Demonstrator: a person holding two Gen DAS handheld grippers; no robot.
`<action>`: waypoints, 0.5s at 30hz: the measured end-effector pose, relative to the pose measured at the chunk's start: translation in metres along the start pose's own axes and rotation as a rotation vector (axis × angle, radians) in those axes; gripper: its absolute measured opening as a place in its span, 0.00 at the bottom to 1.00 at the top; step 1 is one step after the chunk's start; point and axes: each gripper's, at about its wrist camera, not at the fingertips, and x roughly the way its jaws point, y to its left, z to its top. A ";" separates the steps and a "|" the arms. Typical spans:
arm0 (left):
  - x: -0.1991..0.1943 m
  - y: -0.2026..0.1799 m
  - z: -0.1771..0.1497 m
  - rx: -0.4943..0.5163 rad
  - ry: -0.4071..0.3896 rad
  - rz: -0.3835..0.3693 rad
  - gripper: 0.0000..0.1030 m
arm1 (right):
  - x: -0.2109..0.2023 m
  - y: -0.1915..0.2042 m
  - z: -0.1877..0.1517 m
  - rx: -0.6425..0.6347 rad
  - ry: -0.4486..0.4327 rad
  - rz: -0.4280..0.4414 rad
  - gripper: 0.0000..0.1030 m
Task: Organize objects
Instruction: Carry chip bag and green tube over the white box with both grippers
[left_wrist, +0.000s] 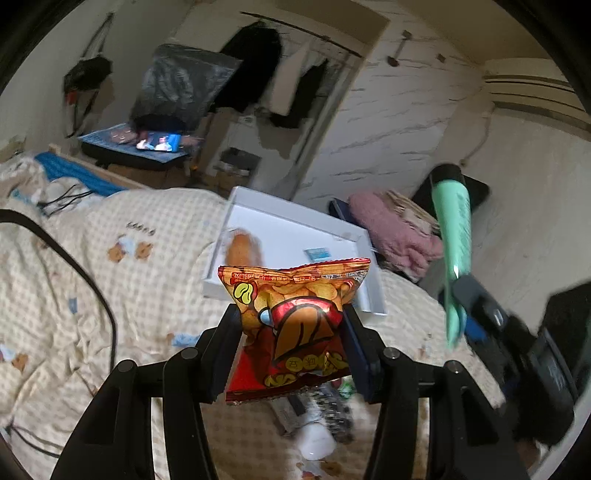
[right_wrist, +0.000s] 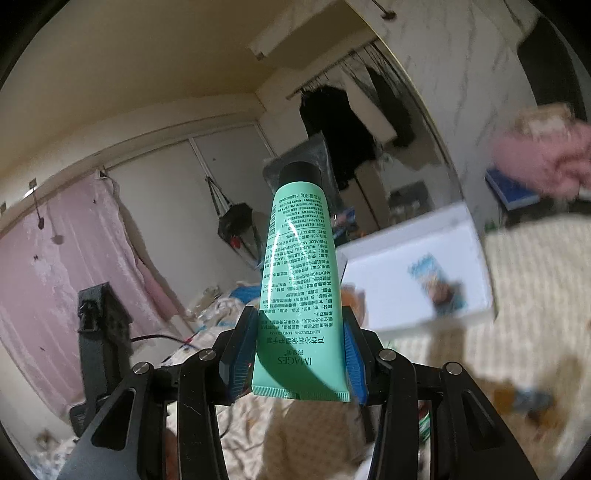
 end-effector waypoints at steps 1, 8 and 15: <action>-0.002 -0.003 0.003 0.007 0.005 -0.027 0.55 | 0.000 0.000 0.008 -0.007 -0.016 -0.018 0.44; 0.010 -0.041 0.027 0.111 0.004 -0.009 0.55 | 0.014 0.006 0.060 -0.149 -0.096 -0.092 0.44; 0.050 -0.053 0.033 0.016 0.069 -0.109 0.55 | 0.010 -0.021 0.043 -0.167 -0.170 -0.207 0.44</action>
